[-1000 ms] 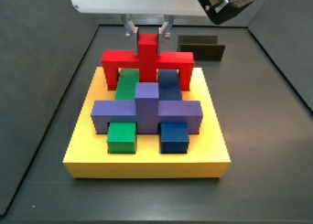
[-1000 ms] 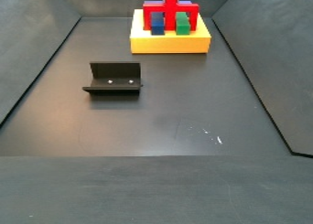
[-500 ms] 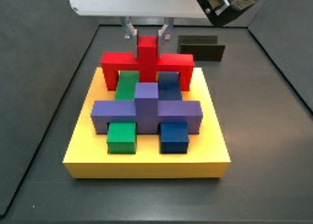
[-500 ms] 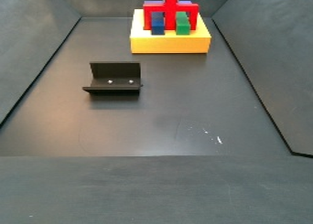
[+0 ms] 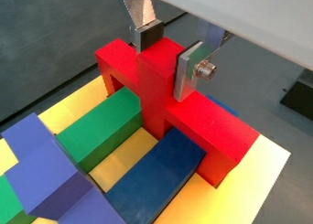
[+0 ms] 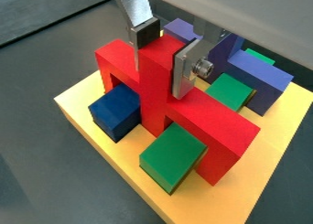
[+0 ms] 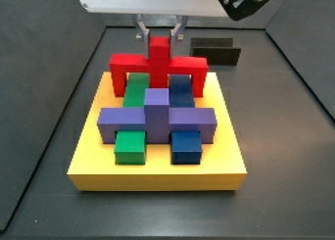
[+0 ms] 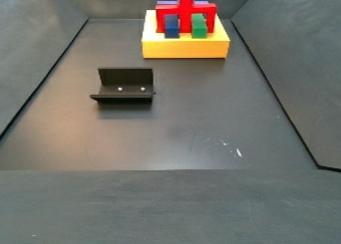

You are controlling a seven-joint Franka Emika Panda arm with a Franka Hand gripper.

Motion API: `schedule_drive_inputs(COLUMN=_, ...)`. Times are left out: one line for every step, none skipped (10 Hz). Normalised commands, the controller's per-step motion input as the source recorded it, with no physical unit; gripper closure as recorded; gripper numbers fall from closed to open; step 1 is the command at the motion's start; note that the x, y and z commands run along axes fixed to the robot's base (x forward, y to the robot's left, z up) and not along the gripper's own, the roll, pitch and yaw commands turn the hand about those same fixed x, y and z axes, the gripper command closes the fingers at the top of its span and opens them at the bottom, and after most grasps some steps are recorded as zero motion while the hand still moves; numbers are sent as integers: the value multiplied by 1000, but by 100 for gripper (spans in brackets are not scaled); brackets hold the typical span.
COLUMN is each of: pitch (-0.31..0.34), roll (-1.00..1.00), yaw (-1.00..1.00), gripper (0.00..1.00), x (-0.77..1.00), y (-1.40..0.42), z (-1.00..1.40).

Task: Pick up the red object. Move up. Place the red object on the fixture. Regrasp the red object. Move to above the board. Insert the red object.
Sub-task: Insert the red object.

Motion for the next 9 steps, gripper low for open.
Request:
schedule_drive_inputs(pitch=-59, roll=63, yaw=31, gripper=100, x=-171, y=-151, z=-131)
schedule_drive_inputs(pitch=-60, roll=0, yaw=0, gripper=100, x=-83, y=0, z=-174)
schedule_drive_inputs(pitch=-69, roll=13, yaw=0, gripper=100, x=-40, y=80, z=-249)
schedule_drive_inputs(pitch=-41, roll=0, yaw=0, gripper=100, x=0, y=160, z=-263)
schedule_drive_inputs(pitch=-20, roll=-91, yaw=0, gripper=100, x=20, y=69, z=-240)
schedule_drive_inputs(pitch=0, roll=-77, yaw=14, gripper=100, x=49, y=40, z=-214)
schedule_drive_inputs(pitch=-11, roll=0, yaw=0, gripper=100, x=0, y=0, z=-180)
schedule_drive_inputs(pitch=-10, roll=21, yaw=0, gripper=100, x=-43, y=0, z=-74)
schedule_drive_inputs(pitch=0, roll=139, yaw=0, gripper=100, x=0, y=0, z=-117)
